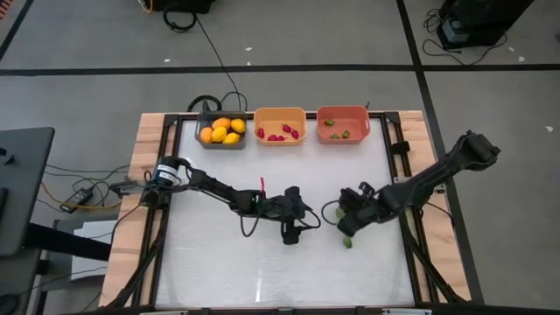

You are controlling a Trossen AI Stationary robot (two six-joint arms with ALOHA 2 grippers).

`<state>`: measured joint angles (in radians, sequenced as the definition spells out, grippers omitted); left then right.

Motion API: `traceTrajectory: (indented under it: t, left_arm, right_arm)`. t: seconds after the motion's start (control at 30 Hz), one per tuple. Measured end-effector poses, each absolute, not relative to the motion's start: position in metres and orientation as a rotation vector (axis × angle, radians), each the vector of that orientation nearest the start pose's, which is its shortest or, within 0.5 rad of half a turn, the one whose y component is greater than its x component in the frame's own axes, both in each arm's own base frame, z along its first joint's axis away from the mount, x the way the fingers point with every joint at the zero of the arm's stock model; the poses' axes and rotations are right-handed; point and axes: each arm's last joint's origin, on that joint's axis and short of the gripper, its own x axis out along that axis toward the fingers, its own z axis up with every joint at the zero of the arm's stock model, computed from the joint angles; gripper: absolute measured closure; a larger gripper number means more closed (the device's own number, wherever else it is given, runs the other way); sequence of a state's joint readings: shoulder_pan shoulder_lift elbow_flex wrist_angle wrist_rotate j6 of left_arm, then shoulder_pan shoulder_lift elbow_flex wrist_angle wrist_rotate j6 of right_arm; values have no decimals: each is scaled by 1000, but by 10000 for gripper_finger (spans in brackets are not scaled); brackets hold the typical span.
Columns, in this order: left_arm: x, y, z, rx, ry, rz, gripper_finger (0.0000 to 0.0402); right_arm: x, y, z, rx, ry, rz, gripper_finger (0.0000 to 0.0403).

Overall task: Sort produce into baskets
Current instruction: Put the green chili pepper into the orange bin

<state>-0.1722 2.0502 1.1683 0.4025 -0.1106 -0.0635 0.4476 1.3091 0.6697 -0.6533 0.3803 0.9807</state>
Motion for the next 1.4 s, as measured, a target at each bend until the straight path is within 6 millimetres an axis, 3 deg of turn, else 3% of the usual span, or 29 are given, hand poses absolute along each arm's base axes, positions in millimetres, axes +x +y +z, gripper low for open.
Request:
traceTrajectory:
  t: [0.23, 0.4, 0.6, 0.83, 1.0, 1.13, 1.23, 1.4]
  left_arm:
    - [423, -69, 141, 121, 487, -51, 99]
    - [424, -62, 141, 14, 495, -53, 124]
    - [424, -63, 141, 32, 486, -29, 150]
    - [424, -64, 141, 19, 490, 8, 152]
    - [423, -64, 140, 20, 494, 12, 152]
    - [423, -64, 140, 19, 499, 19, 152]
    - [423, -65, 139, 22, 506, 16, 152]
    - [422, -69, 139, 24, 509, 8, 152]
  right_arm:
    - [191, 69, 188, 383, 1012, -458, 360]
    - [184, 70, 189, 460, 1102, -417, 359]
    - [187, 74, 169, 450, 1200, -520, 395]
    - [197, 79, 137, 454, 1297, -657, 391]
    - [201, 81, 128, 445, 1309, -673, 396]
    - [208, 82, 135, 369, 1267, -613, 391]
    - [228, 91, 154, 344, 1066, -482, 394]
    - [230, 92, 170, 312, 954, -393, 396]
